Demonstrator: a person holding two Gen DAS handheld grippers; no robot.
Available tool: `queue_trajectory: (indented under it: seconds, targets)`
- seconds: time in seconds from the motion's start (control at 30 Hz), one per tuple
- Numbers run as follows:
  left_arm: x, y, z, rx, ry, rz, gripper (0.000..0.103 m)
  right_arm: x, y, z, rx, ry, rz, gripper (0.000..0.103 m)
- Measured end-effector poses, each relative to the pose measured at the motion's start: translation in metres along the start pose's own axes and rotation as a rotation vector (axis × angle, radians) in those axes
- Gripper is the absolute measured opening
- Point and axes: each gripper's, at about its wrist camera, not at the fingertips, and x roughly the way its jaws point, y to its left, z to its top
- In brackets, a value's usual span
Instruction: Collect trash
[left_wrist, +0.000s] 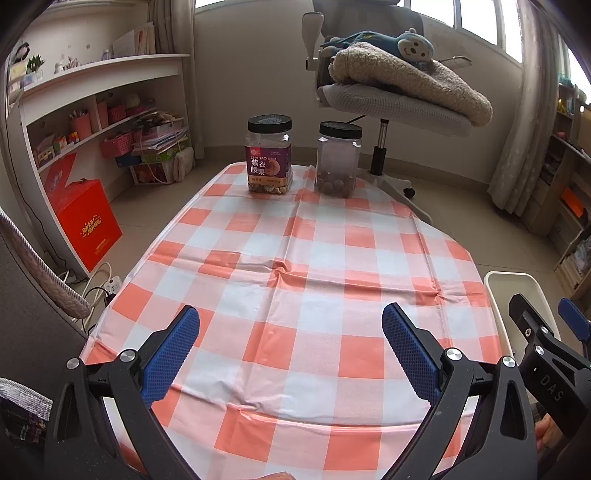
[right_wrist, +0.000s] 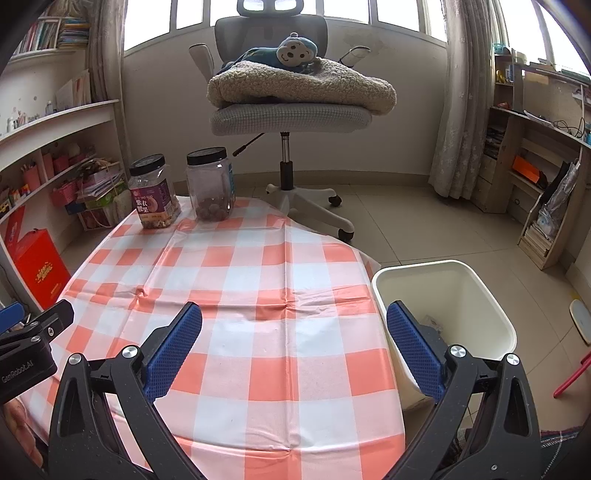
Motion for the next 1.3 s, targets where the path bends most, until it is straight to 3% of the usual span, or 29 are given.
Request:
queue_trajectory:
  seconds: [1.3]
  targets:
    - [0.0028, -0.0016, -0.0044, -0.002, 0.008, -0.016, 0.095, 0.0101, 0.0021, -0.0061, 0.016, 0.049, 0.012, 0.096]
